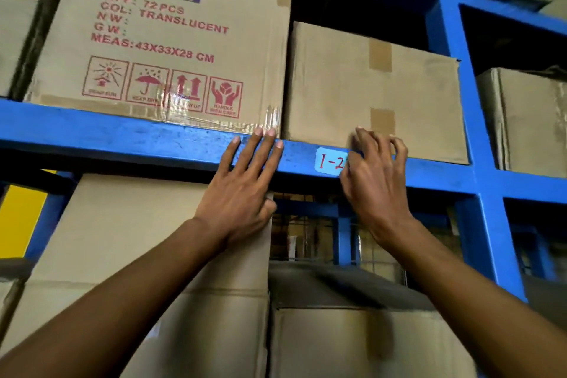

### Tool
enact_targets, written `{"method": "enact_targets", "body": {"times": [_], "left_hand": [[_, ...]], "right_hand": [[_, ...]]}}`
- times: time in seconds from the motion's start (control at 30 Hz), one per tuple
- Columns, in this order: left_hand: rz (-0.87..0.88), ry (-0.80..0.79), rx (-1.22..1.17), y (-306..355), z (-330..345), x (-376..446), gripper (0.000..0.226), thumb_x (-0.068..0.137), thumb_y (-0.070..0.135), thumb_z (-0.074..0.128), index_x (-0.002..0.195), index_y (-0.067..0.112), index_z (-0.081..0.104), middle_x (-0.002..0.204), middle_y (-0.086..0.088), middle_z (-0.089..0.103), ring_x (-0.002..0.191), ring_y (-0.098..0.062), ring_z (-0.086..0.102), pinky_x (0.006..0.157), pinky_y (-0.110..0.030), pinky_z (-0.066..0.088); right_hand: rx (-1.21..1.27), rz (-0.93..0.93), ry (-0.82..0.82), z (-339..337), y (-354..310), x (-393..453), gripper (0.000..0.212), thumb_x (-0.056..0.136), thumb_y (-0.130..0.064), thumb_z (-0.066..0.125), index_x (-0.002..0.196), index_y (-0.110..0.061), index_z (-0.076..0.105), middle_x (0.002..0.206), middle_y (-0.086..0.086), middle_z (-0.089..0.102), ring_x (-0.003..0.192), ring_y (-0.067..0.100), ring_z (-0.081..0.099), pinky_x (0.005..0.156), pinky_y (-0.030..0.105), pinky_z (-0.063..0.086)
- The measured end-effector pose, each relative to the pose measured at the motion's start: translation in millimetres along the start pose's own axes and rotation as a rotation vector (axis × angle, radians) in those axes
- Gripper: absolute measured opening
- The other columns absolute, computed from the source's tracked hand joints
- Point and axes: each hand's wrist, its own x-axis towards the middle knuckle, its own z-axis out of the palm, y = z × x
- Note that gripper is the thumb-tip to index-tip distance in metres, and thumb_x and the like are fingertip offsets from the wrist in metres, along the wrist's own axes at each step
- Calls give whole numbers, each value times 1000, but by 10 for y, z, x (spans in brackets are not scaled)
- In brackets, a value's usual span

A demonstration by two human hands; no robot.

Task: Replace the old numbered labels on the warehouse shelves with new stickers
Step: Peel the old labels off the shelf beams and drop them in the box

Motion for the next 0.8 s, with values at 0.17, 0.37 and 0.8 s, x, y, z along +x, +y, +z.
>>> {"method": "enact_targets", "body": {"times": [0.17, 0.37, 0.8], "left_hand": [[-4, 13, -13, 9, 4, -3, 80, 76, 39, 31, 148, 7, 14, 157, -15, 16, 146, -30, 12, 115, -49, 8], [-18, 4, 2, 32, -7, -2, 78, 78, 37, 30, 147, 6, 16, 157, -16, 16, 145, -31, 12, 114, -50, 9], [99, -36, -153, 1499, -173, 6, 82, 64, 34, 50, 139, 4, 38, 146, -18, 40, 136, -30, 38, 111, -47, 30]], "right_hand": [[-8, -37, -46, -63, -16, 17, 23, 78, -18, 59, 83, 2, 67, 127, 20, 55, 117, 36, 47, 103, 47, 17], [281, 47, 11, -163, -11, -22, 22, 81, -21, 58, 90, -3, 67, 127, 13, 59, 117, 28, 48, 101, 40, 27], [671, 286, 8, -431, 987, -797, 9, 79, -21, 59, 79, -14, 65, 90, 2, 68, 93, 22, 57, 82, 37, 45]]}}
